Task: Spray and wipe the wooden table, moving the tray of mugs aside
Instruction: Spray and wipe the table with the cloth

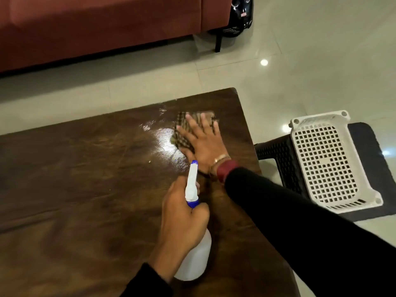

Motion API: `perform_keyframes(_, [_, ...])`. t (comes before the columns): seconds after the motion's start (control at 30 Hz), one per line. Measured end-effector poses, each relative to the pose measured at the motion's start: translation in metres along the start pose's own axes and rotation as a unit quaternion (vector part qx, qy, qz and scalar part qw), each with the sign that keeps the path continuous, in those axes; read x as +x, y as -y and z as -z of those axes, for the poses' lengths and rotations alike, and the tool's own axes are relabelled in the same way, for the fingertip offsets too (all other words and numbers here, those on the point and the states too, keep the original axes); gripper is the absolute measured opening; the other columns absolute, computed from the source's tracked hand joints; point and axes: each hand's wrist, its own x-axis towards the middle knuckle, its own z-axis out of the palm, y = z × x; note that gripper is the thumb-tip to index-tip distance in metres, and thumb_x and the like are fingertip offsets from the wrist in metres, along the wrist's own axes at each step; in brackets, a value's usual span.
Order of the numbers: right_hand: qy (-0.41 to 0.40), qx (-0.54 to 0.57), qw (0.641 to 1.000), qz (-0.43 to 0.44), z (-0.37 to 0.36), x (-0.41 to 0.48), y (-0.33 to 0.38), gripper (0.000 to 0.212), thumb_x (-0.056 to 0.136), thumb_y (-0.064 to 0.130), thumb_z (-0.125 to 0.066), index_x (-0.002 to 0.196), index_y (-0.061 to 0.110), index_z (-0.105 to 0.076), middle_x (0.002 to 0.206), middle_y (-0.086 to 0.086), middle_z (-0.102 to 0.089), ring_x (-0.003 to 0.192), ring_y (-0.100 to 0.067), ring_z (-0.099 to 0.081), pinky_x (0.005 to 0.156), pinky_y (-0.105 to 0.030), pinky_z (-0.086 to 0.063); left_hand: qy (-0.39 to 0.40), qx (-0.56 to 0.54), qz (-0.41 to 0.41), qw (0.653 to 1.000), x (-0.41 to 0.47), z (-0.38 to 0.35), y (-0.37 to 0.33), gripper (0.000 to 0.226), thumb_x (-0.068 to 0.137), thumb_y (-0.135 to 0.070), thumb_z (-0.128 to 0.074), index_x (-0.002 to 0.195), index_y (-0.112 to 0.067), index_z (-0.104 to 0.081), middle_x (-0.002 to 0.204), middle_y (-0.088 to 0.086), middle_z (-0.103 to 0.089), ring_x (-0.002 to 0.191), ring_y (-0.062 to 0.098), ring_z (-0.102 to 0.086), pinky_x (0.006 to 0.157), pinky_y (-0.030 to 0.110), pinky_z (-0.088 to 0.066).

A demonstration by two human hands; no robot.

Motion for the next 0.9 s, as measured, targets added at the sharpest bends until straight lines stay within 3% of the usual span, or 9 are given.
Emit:
perform_keyframes(0.1, [0.009, 0.011, 0.999, 0.030, -0.005, -0.052, -0.033, 0.074, 0.090, 0.054, -0.041, 0.161, 0.044, -0.024, 0.175, 0.001, -0.008, 0.161, -0.033, -0.005, 0.126, -0.063, -0.007, -0.001, -0.016, 0.014, 1.000, -0.002, 0.004, -0.003, 0.034, 0.062, -0.004, -0.064, 0.088, -0.025, -0.059, 0.086, -0.002, -0.063, 0.074, 0.013, -0.059, 0.062, 0.028, -0.046])
perform_keyframes(0.2, [-0.017, 0.000, 0.996, -0.083, 0.016, -0.020, -0.082, 0.073, 0.090, 0.055, -0.047, 0.160, 0.046, -0.027, 0.174, -0.004, -0.010, 0.157, -0.042, -0.009, 0.121, -0.067, -0.022, 0.006, -0.019, -0.002, 1.000, -0.010, 0.005, -0.002, 0.033, 0.064, 0.004, -0.066, 0.084, -0.021, -0.057, 0.080, 0.000, -0.058, 0.071, 0.015, -0.055, 0.061, 0.031, -0.046])
perform_keyframes(0.27, [-0.037, 0.025, 0.985, -0.169, 0.038, 0.033, -0.093, 0.067, 0.095, 0.060, -0.044, 0.158, 0.050, -0.025, 0.174, -0.003, -0.006, 0.157, -0.047, -0.003, 0.123, -0.066, -0.018, 0.006, -0.017, -0.009, 1.000, -0.016, 0.005, 0.003, 0.035, 0.066, 0.007, -0.067, 0.084, -0.021, -0.056, 0.079, -0.001, -0.057, 0.070, 0.016, -0.056, 0.059, 0.033, -0.049])
perform_keyframes(0.33, [-0.034, 0.040, 0.981, -0.186, 0.048, 0.079, -0.080, 0.063, 0.097, 0.062, -0.041, 0.157, 0.051, -0.026, 0.175, 0.000, -0.006, 0.158, -0.045, -0.001, 0.124, -0.067, -0.011, 0.007, -0.015, -0.002, 1.000, -0.024, 0.005, 0.011, 0.036, 0.068, 0.005, -0.068, 0.087, -0.022, -0.057, 0.081, -0.001, -0.058, 0.069, 0.018, -0.057, 0.057, 0.028, -0.049])
perform_keyframes(0.43, [-0.018, -0.012, 0.997, -0.067, 0.028, 0.083, -0.035, 0.065, 0.096, 0.057, -0.045, 0.158, 0.048, -0.028, 0.174, -0.001, -0.009, 0.159, -0.039, -0.004, 0.124, -0.070, -0.006, 0.023, -0.014, 0.014, 1.000, -0.036, 0.003, 0.023, 0.032, 0.068, 0.001, -0.067, 0.089, -0.022, -0.056, 0.084, 0.000, -0.057, 0.070, 0.019, -0.057, 0.060, 0.035, -0.051])
perform_keyframes(0.53, [-0.008, -0.029, 0.998, 0.054, -0.003, -0.007, 0.003, 0.072, 0.093, 0.051, -0.046, 0.161, 0.048, -0.021, 0.175, -0.001, -0.004, 0.160, -0.037, 0.000, 0.125, -0.066, -0.001, 0.028, -0.003, 0.044, 0.999, -0.055, 0.003, 0.028, 0.029, 0.066, -0.011, -0.067, 0.090, -0.025, -0.057, 0.084, -0.003, -0.059, 0.077, 0.013, -0.060, 0.068, 0.043, -0.058])
perform_keyframes(0.6, [-0.017, -0.021, 0.998, 0.065, -0.020, -0.078, -0.007, 0.076, 0.089, 0.048, -0.051, 0.160, 0.048, -0.024, 0.175, 0.000, -0.007, 0.161, -0.035, -0.002, 0.125, -0.065, -0.005, 0.037, 0.004, 0.063, 0.997, -0.064, 0.006, 0.030, 0.032, 0.064, -0.016, -0.065, 0.094, -0.027, -0.059, 0.089, -0.005, -0.061, 0.084, 0.009, -0.061, 0.076, 0.044, -0.058])
perform_keyframes(0.77, [-0.048, 0.009, 0.995, -0.092, 0.004, -0.077, -0.088, 0.073, 0.090, 0.045, -0.051, 0.160, 0.042, -0.030, 0.175, -0.004, -0.010, 0.158, -0.044, -0.009, 0.120, -0.070, -0.021, 0.078, 0.021, 0.096, 0.992, -0.077, 0.001, 0.037, 0.062, 0.062, -0.033, -0.062, 0.122, -0.013, -0.059, 0.116, 0.011, -0.064, 0.108, 0.031, -0.062, 0.089, 0.055, -0.057])
perform_keyframes(0.9, [-0.060, 0.001, 0.988, -0.143, 0.003, -0.024, -0.054, 0.076, 0.091, 0.048, -0.052, 0.162, 0.044, -0.024, 0.175, -0.005, -0.003, 0.157, -0.047, -0.004, 0.124, -0.067, -0.010, 0.079, 0.025, 0.054, 0.995, -0.085, -0.009, 0.031, 0.031, 0.074, -0.014, -0.071, 0.099, -0.025, -0.055, 0.092, -0.003, -0.059, 0.084, 0.015, -0.061, 0.071, 0.044, -0.059])
